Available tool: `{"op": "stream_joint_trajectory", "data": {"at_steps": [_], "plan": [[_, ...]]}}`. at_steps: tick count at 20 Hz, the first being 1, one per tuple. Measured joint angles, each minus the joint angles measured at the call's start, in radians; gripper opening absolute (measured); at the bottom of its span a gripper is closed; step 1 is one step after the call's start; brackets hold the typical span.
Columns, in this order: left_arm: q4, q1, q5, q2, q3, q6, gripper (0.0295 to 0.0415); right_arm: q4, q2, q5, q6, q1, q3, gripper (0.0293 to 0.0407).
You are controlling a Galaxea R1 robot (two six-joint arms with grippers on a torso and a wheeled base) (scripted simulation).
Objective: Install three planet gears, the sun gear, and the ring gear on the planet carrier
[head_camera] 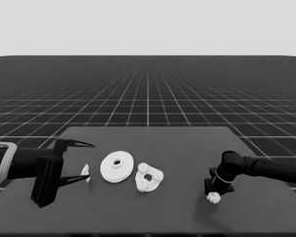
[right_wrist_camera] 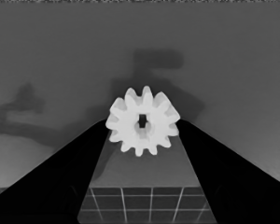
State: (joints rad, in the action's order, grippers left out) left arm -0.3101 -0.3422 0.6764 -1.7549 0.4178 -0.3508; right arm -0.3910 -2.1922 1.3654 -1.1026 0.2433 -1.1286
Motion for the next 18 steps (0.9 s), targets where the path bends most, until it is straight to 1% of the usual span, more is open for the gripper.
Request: {"op": "stream_joint_trajectory", "data": {"at_steps": [1, 2, 3, 4, 6, 10, 11, 12, 13, 15, 18], "plan": [[0.000, 0.000, 0.000, 0.000, 0.000, 0.000, 0.0385, 0.073, 0.033, 0.054, -0.020, -0.078, 0.072, 0.0310], [0.000, 0.000, 0.000, 0.000, 0.000, 0.000, 0.0385, 0.125, 0.049, 0.084, -0.029, -0.144, 0.105, 0.0310], [0.000, 0.000, 0.000, 0.000, 0.000, 0.000, 0.0385, 0.159, 0.056, 0.101, -0.033, -0.184, 0.118, 0.0310], [0.000, 0.000, 0.000, 0.000, 0.000, 0.000, 0.0385, 0.179, 0.059, 0.110, -0.034, -0.207, 0.123, 0.0310], [0.000, 0.000, 0.000, 0.000, 0.000, 0.000, 0.0385, 0.198, 0.060, 0.119, -0.035, -0.229, 0.127, 0.0310], [0.000, 0.000, 0.000, 0.000, 0.000, 0.000, 0.0385, 0.207, 0.061, 0.123, -0.035, -0.238, 0.128, 0.0310], [0.000, 0.000, 0.000, 0.000, 0.000, 0.000, 0.0385, 0.201, -0.146, 0.187, -0.332, -0.257, 0.060, 0.0310], [0.000, 0.000, 0.000, 0.000, 0.000, 0.000, 0.0385, 0.213, -0.450, 0.207, -0.436, -0.268, -0.063, 0.0310], [0.000, 0.000, 0.000, 0.000, 0.000, 0.000, 0.0385, 0.221, -0.632, 0.200, -0.411, -0.272, -0.223, 0.0310], [0.000, 0.000, 0.000, 0.000, 0.000, 0.000, 0.0385, 0.228, -0.794, 0.184, -0.328, -0.274, -0.437, 0.0310], [0.000, 0.000, 0.000, 0.000, 0.000, 0.000, 0.0385, 0.231, -0.861, 0.175, -0.275, -0.274, -0.552, 0.0310]]}}
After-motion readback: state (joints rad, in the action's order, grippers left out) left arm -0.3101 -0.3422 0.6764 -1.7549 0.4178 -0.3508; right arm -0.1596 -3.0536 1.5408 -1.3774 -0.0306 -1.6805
